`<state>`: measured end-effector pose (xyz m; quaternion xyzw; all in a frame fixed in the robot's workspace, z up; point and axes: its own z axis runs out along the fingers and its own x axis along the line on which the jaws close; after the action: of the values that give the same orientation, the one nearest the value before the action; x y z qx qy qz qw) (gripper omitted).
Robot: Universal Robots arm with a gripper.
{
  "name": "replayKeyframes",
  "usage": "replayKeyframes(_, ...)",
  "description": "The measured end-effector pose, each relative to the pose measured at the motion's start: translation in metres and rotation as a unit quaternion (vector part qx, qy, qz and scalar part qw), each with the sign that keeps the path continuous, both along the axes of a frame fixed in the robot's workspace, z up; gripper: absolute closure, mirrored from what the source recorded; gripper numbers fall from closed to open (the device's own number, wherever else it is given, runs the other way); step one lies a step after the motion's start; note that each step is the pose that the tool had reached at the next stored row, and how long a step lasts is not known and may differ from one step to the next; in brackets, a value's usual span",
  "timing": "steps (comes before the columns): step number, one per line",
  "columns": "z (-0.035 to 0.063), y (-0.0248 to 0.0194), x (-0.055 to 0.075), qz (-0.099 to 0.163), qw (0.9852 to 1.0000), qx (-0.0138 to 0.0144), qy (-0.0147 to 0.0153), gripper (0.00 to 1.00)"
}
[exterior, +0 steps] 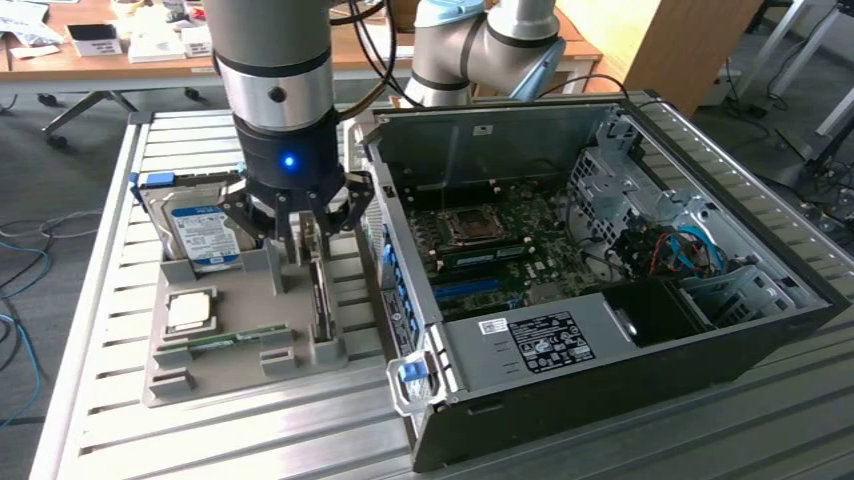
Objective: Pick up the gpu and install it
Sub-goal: 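Pick up the gpu and move the gpu toward the slot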
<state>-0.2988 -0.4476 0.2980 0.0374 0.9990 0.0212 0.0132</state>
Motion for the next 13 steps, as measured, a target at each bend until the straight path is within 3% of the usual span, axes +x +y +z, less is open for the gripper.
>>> replayKeyframes(7, -0.0024, 0.0, 0.002, 0.0, 1.0, 0.0, 0.0, 0.58)
replayKeyframes(13, -0.0103, 0.0, 0.003, 0.0, 1.0, 0.0, 0.0, 0.58)
